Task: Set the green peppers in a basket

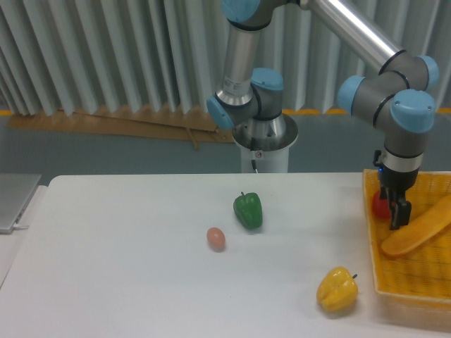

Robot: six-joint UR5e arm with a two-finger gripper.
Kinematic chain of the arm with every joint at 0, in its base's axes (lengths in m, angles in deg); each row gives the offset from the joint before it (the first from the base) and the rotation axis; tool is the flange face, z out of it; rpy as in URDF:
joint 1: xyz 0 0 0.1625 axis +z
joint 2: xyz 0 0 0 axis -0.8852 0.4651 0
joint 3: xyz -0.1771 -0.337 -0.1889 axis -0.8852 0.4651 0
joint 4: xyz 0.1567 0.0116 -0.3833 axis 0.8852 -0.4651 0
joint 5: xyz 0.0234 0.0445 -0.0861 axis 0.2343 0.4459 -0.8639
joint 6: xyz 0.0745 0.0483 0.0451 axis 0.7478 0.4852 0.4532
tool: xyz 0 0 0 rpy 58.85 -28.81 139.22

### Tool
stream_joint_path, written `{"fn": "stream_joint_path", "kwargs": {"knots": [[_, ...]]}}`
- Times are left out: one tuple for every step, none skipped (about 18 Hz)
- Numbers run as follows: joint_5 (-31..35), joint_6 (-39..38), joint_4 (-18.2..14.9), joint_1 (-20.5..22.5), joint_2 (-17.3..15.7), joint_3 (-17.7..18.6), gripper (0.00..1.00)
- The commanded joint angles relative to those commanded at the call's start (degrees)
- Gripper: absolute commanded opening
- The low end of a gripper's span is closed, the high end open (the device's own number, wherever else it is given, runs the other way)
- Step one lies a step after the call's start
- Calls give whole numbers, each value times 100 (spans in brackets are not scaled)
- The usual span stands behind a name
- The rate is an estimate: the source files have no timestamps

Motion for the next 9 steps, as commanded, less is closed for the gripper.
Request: {"fn": "stream_joint_path", "kwargs": {"knots": [[0,0,35,0,9,9,100],[-9,0,36,-9,9,26,100],[-9,-9,36,-17,9,26,100],[-9,0,36,-9,17,18,100],[-9,0,70,0,9,26,100],[-17,9,80,17,9,26,100],[-18,0,106,9,17,26,100],[-18,0,106,9,18,26,100],[-18,0,106,0,9,26,100]]}}
